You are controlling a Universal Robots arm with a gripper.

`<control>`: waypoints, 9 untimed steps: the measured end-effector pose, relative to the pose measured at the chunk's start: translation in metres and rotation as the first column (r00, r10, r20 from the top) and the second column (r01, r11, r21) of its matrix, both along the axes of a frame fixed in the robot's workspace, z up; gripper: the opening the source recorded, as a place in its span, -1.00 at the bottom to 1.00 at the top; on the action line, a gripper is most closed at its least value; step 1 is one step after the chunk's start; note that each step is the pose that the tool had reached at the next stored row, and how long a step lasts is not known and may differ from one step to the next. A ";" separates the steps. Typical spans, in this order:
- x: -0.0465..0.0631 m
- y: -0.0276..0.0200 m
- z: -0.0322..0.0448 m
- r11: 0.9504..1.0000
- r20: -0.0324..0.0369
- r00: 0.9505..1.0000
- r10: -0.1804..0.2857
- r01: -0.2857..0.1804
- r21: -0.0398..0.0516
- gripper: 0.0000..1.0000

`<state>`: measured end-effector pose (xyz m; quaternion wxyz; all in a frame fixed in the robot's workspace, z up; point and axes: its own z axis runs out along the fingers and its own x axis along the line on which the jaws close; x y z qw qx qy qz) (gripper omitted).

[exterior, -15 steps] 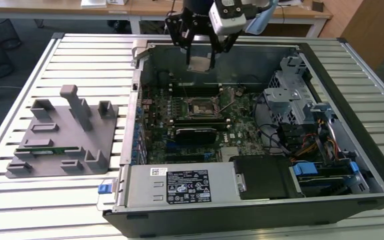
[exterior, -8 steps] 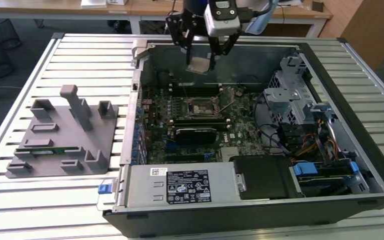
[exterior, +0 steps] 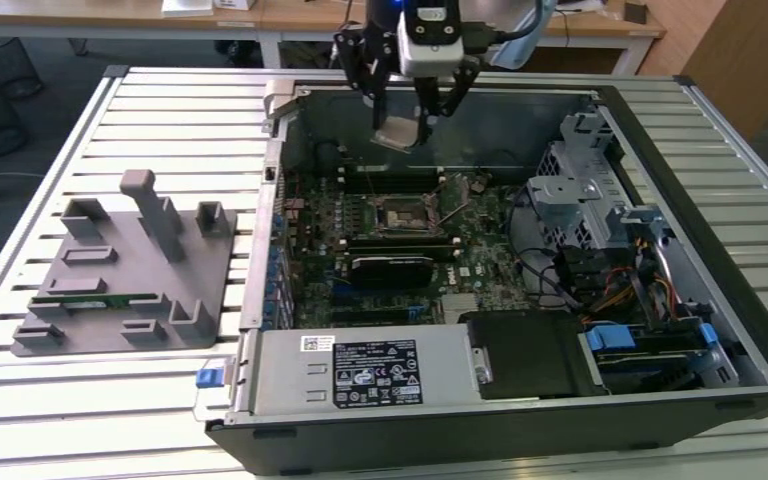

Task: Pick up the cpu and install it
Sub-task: 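Place the cpu into insertion slot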

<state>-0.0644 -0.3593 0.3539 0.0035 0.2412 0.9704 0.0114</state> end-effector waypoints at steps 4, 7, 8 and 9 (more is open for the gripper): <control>0.000 0.0000 -0.0014 0.998 0.000 0.998 -0.060 0.060 -0.002 0.05; 0.000 0.0000 -0.0027 0.994 0.001 0.994 -0.110 0.110 -0.003 0.05; 0.000 0.0000 -0.0033 0.992 0.001 0.992 -0.128 0.128 -0.003 0.05; 0.000 0.0000 -0.0038 0.989 0.001 0.989 -0.146 0.146 -0.003 0.05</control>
